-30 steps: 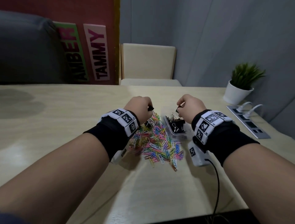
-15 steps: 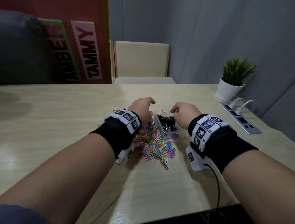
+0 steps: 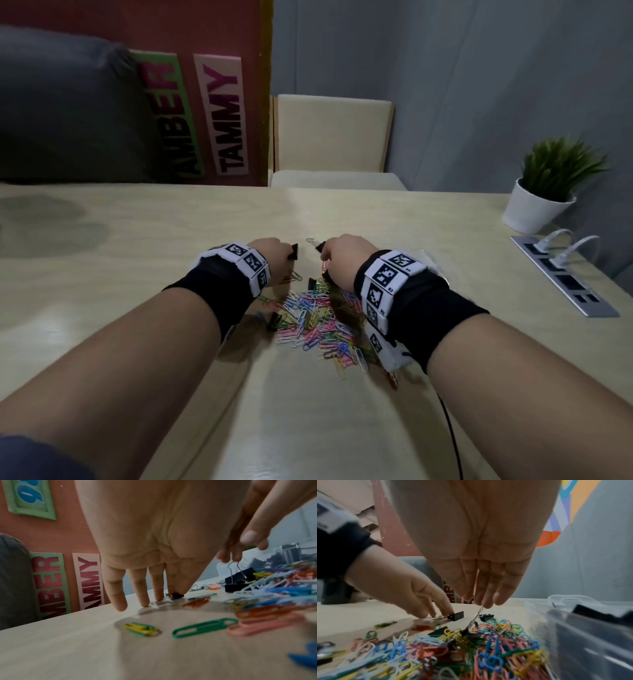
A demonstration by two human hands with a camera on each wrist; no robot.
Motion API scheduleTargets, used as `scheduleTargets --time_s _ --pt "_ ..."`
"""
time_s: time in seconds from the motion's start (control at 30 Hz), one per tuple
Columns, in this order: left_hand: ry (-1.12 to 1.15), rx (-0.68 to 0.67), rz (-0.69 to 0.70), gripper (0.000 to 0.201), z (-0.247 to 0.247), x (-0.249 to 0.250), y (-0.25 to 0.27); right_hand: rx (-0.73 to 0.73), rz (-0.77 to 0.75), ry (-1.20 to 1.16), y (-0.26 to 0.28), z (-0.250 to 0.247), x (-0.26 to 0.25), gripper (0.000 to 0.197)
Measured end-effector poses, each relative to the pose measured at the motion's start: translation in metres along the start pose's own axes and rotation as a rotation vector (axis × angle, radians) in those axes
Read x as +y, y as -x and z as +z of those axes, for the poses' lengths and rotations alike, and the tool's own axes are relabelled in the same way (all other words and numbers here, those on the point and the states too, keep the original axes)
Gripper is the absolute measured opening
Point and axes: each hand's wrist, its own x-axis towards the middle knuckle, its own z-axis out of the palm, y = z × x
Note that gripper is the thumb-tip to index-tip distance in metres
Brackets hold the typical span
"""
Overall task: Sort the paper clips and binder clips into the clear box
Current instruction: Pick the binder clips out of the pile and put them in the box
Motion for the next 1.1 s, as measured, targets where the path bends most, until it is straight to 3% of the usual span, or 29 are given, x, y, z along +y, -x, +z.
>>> scheduleTargets --time_s 0.1,0.2,0.27,0.3,0.33,0.47,0.57,0.73,1.0,1.1 --pt "-0.012 0.03 -0.029 0.011 -0.001 -0.006 -0.006 -0.023 -0.007 0.097 -0.011 0.008 -0.004 0.033" --pt "0.039 0.083 -0.019 0.007 0.0 -0.012 -0.006 -0.062 0.018 0.14 -0.018 0.018 -0.008 0.027" --pt "0.079 0.091 -0.01 0.019 0.001 -0.012 -0.005 -0.115 0.018 0.21 -0.023 0.019 -0.011 0.022" --pt "0.045 0.066 -0.005 0.014 0.001 -0.012 -0.006 -0.114 0.007 0.237 -0.024 0.019 -0.012 0.017" --pt "0.024 0.042 -0.001 0.007 0.001 -0.011 -0.005 -0.098 -0.002 0.254 -0.025 0.018 -0.012 0.014" --pt "0.007 -0.034 -0.021 0.02 -0.001 -0.012 -0.006 -0.018 0.01 0.288 -0.027 0.014 -0.007 0.017" --pt "0.049 0.039 -0.053 0.031 -0.003 -0.011 0.003 0.028 0.022 0.203 -0.021 0.007 -0.006 0.019" --pt "0.218 0.154 -0.094 0.028 -0.003 -0.008 0.012 0.136 0.065 0.053 -0.001 -0.002 0.001 0.023" --pt "0.339 0.265 0.026 0.044 -0.025 0.024 0.023 0.24 0.214 -0.272 0.028 -0.013 0.029 0.007" --pt "0.29 0.306 0.094 0.033 -0.034 0.046 0.021 0.255 0.259 -0.309 0.039 -0.015 0.045 0.01"
